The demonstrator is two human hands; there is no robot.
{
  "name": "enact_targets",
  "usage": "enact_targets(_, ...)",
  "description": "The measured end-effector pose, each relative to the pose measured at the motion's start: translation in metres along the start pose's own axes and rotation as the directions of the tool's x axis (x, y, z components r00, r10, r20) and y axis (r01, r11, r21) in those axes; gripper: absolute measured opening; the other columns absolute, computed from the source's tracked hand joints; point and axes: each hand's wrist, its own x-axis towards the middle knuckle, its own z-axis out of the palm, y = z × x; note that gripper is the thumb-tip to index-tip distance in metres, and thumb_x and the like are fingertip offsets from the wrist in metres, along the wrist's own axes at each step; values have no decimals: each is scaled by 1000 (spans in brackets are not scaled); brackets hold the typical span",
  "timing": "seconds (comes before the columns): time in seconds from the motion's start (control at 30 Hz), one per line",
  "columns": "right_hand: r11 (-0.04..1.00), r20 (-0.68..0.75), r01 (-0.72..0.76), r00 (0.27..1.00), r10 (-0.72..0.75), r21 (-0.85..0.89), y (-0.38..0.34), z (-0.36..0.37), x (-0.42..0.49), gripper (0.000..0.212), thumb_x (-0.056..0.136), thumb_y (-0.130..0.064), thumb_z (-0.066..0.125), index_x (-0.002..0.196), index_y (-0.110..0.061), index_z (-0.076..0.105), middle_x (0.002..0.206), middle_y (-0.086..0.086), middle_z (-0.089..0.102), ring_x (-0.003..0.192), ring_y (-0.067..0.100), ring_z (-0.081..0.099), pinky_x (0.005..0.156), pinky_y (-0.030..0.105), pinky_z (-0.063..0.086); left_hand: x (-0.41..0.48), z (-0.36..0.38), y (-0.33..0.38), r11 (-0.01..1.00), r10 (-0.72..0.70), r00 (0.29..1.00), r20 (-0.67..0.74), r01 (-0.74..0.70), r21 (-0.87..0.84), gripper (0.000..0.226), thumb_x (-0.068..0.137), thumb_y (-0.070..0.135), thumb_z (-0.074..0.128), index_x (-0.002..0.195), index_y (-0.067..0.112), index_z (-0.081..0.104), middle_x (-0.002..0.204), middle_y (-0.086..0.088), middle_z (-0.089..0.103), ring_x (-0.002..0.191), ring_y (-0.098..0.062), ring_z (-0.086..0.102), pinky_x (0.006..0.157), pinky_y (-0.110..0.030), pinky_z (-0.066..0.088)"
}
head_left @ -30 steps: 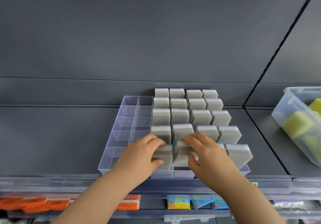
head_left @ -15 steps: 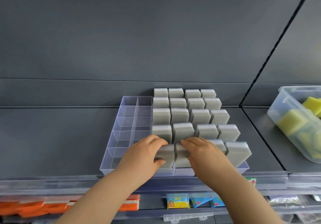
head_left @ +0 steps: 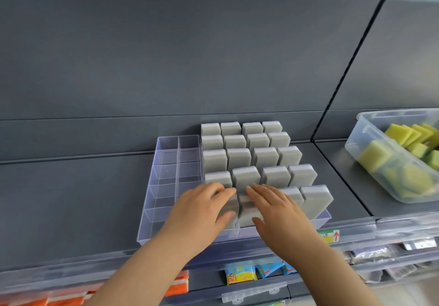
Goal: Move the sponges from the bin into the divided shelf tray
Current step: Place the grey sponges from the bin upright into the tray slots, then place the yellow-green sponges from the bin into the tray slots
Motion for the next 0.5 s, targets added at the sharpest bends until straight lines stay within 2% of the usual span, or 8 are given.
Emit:
enact_targets(0.07, 1000, 4, -21, 1000, 21, -14, -2, -1, -1, 76, 45, -33, 90, 114, -16, 64, 111, -2, 67, 101, 17, 65, 85, 27, 49, 3, 1, -2, 999, 46, 998, -49, -45, 20, 40, 77, 40, 69, 113, 23, 65, 99, 8, 64, 86, -12, 64, 64, -26, 53)
enact_targets(0.13, 999, 4, -44, 999, 44, -9, -2, -3, -2, 74, 50, -28, 89, 118, -14, 62, 114, 1, 66, 107, 21, 63, 90, 30, 43, 6, 1, -3, 997, 71, 996, -60, -70, 21, 37, 84, 40, 54, 113, 22, 65, 98, 6, 64, 87, -13, 63, 65, -28, 52)
enact_targets(0.23, 999, -7, -47, 999, 47, -13, -1, -6, 0, 70, 58, -22, 86, 122, -10, 59, 119, 5, 64, 113, 26, 59, 96, 36, 37, 8, -2, -7, 998, 54, 997, -62, -54, 10, 43, 86, 41, 39, 114, 21, 65, 100, 6, 64, 89, -14, 62, 67, -28, 51)
enact_targets(0.37, 997, -13, -72, 997, 72, 6, 0, -9, -1, 64, 63, -18, 83, 122, -9, 58, 121, 8, 62, 116, 28, 57, 98, 39, 34, 7, 1, -10, 999, 45, 996, -75, -46, -21, 41, 87, 38, 39, 113, 19, 66, 100, 5, 65, 89, -16, 62, 68, -29, 50)
enact_targets(0.5, 992, -13, -94, 995, 95, 83, 7, -18, -13, 59, 72, -17, 76, 127, -9, 54, 126, 7, 58, 121, 26, 52, 101, 36, 32, 15, 4, 9, 996, 87, 994, -61, -87, 0, 41, 87, 35, 40, 114, 17, 66, 99, 1, 65, 89, -19, 63, 69, -33, 50)
